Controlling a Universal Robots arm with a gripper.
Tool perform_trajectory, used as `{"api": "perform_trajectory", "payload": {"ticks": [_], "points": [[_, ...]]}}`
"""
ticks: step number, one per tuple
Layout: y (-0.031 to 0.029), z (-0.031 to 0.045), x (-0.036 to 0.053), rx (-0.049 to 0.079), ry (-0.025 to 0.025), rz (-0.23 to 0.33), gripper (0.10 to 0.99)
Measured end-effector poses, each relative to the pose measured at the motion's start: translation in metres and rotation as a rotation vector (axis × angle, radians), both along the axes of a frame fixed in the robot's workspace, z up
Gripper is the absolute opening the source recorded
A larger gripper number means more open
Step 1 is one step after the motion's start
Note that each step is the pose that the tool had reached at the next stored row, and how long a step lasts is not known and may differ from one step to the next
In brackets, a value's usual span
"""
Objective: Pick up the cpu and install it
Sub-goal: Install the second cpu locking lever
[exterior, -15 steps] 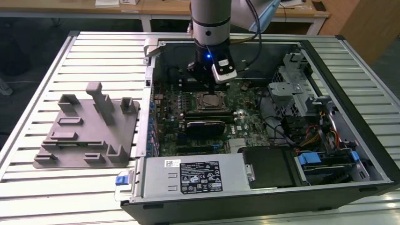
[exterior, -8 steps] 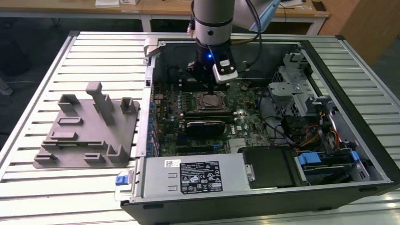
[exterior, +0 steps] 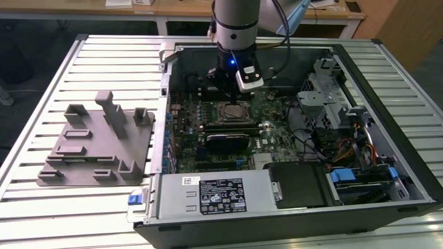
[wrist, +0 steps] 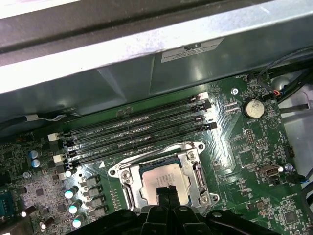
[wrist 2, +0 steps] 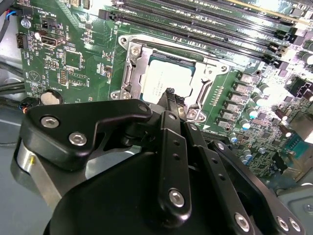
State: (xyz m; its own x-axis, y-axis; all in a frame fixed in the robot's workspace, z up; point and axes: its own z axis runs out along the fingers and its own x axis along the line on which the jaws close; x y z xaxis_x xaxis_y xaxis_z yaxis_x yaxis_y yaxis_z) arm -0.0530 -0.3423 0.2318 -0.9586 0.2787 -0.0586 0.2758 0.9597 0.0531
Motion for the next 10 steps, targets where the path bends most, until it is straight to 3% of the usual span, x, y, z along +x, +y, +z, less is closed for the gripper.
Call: {"api": "perform_trajectory", "payload": {"ticks": [4, 10], "points": [[0.0000, 0.0001, 0.0001, 0.000, 0.0000, 0.000, 0.106], [0.0000, 0.0070, 0.0001, 0.000, 0.0000, 0.000, 0.106]]}}
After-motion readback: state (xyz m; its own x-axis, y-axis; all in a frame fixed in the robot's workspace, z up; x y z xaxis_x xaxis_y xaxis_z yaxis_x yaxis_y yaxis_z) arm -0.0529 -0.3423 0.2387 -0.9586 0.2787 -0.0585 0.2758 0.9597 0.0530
